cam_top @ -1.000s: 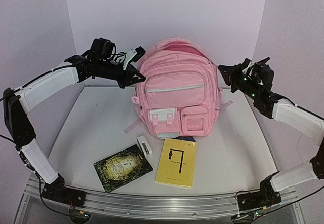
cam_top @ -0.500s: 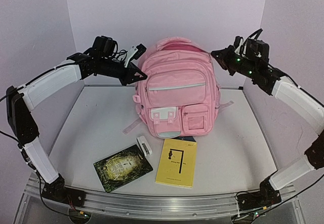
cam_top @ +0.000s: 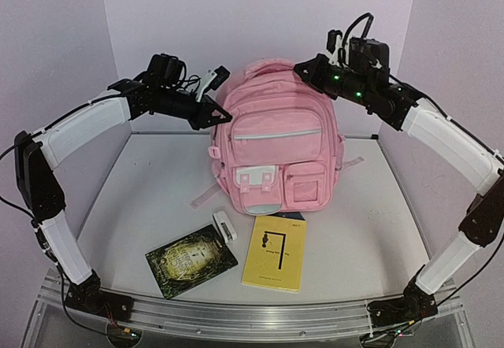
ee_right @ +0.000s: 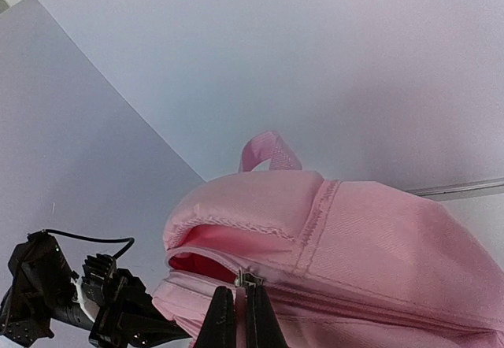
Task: Pack the student bag
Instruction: Zip the student bag at the center of the board.
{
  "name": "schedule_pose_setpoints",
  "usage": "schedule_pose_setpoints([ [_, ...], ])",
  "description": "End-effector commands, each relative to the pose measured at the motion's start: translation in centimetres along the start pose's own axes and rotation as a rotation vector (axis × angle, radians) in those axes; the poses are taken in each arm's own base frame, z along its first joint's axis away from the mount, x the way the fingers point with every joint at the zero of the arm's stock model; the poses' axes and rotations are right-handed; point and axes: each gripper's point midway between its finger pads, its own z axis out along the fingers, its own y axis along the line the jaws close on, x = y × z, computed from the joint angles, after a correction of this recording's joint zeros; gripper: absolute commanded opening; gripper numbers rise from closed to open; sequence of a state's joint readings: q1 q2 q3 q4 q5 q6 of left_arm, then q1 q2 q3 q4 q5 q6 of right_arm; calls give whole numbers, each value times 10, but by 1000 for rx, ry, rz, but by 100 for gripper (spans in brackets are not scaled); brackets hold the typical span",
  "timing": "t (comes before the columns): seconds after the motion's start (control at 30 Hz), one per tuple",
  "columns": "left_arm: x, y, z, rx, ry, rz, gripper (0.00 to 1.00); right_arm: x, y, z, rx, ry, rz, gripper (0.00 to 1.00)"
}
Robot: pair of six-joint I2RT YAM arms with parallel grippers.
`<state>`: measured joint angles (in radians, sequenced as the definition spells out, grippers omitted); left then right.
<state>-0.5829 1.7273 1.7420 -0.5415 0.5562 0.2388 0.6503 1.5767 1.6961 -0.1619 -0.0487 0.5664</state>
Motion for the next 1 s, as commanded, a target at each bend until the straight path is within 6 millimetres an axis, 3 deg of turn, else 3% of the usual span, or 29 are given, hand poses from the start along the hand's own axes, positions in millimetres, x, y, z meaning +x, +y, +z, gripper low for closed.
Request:
schedule_pose_setpoints([
  [0.0, -62, -13, -17, 57, -176, 75, 0, -16, 43, 3, -78, -66, -81, 0],
  [0.33, -63, -15, -10, 87, -182, 62, 0, 21, 79, 40, -92, -23, -149, 0],
  [0.5, -63, -12, -10, 69, -185, 44, 1, 46, 87, 55, -84, 14, -172, 0],
  [0.6, -62, -10, -17, 33, -186, 25, 23, 50, 77, 57, -32, 7, -162, 0],
  [0.67, -59, -8, -25, -14, -195, 18, 47, 46, 68, 52, 9, -12, -160, 0],
  [0.73, -53, -8, -35, -52, -204, 4, 61, 43, 62, 47, 40, -25, -162, 0],
  [0.83, -42, -4, -51, -130, -218, -54, 72, 42, 56, 41, 63, -32, -160, 0],
  [0.97, -15, 8, -62, -196, -201, -204, 79, 43, 57, 37, 54, -25, -166, 0],
])
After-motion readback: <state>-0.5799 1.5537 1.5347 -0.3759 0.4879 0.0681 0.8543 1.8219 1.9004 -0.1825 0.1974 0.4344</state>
